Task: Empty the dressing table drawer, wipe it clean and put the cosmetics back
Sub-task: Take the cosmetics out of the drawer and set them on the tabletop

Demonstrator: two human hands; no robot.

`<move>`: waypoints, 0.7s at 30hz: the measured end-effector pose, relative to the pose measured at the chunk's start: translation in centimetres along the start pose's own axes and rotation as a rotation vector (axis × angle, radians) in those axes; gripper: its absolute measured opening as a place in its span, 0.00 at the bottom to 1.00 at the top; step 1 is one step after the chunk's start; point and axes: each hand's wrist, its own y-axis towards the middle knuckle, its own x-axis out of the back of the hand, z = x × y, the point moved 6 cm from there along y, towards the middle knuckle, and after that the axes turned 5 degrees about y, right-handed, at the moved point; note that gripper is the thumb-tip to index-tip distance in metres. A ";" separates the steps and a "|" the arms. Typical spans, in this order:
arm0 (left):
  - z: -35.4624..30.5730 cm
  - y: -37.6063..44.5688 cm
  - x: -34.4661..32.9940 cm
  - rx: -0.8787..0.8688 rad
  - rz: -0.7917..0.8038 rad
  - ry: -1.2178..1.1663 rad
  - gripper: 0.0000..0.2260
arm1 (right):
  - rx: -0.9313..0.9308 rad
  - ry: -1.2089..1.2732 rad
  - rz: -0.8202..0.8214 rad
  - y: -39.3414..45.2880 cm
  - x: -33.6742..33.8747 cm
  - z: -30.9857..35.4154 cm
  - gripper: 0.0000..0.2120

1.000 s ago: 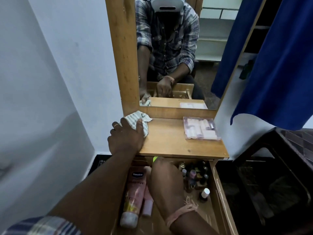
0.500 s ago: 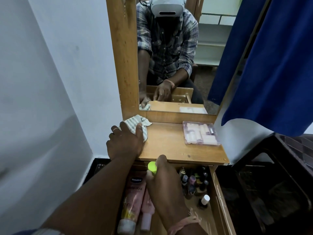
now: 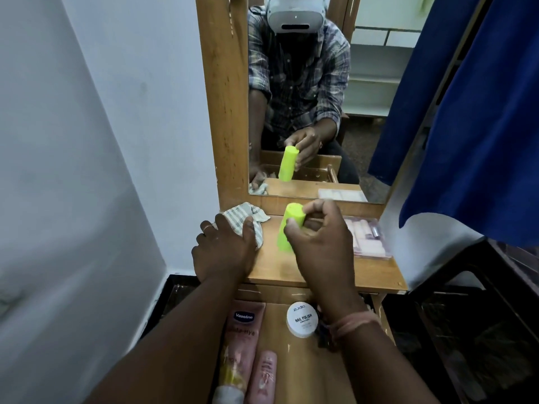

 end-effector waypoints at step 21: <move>-0.2 -0.1 -0.1 0.012 0.007 0.045 0.33 | 0.127 -0.127 0.044 4.2 -6.3 -3.9 0.24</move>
